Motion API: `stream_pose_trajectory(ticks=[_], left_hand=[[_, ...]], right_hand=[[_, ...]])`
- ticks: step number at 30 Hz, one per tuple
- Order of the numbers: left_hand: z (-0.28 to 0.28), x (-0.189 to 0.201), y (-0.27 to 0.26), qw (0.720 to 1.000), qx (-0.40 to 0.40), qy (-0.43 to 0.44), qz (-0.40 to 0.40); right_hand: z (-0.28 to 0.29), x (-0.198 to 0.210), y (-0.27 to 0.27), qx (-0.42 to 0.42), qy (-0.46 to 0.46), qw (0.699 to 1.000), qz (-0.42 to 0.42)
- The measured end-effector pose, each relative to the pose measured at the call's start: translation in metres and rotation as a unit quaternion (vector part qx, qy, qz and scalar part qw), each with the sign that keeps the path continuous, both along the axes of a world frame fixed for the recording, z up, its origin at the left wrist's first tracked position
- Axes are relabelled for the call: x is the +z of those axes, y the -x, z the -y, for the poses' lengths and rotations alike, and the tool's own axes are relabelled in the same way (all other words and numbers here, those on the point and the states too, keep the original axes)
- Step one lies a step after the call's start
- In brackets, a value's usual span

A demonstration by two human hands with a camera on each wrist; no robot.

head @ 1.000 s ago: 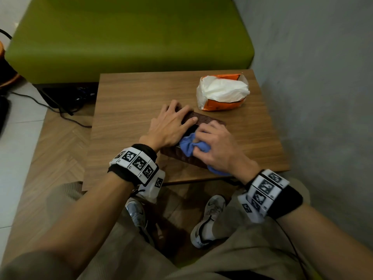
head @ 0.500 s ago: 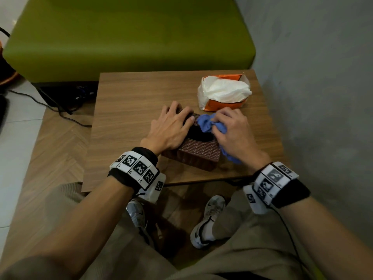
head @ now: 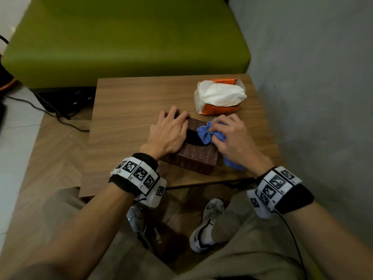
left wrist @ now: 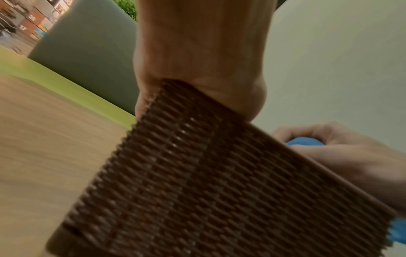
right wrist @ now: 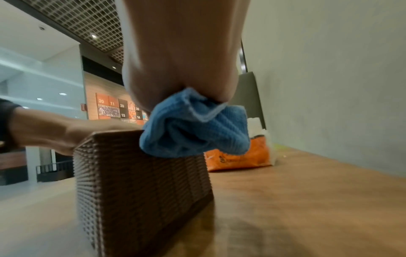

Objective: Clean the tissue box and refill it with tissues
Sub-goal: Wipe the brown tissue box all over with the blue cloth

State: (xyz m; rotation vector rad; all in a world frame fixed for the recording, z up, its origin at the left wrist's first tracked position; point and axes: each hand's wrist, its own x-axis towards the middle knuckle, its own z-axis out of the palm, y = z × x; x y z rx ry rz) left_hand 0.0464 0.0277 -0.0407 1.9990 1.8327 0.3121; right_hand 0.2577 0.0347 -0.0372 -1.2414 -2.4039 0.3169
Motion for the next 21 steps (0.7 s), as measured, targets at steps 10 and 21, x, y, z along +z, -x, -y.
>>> stream_pose_trajectory(ticks=[10, 21], left_hand=[[-0.001, 0.003, -0.001, 1.000, -0.001, -0.003, -0.009], [-0.002, 0.002, 0.006, 0.989, 0.001, -0.101, -0.108]], right_hand=[[-0.002, 0.003, 0.005, 0.023, -0.013, 1.000, 0.010], [0.016, -0.021, 0.018, -0.073, -0.030, 0.994, -0.078]])
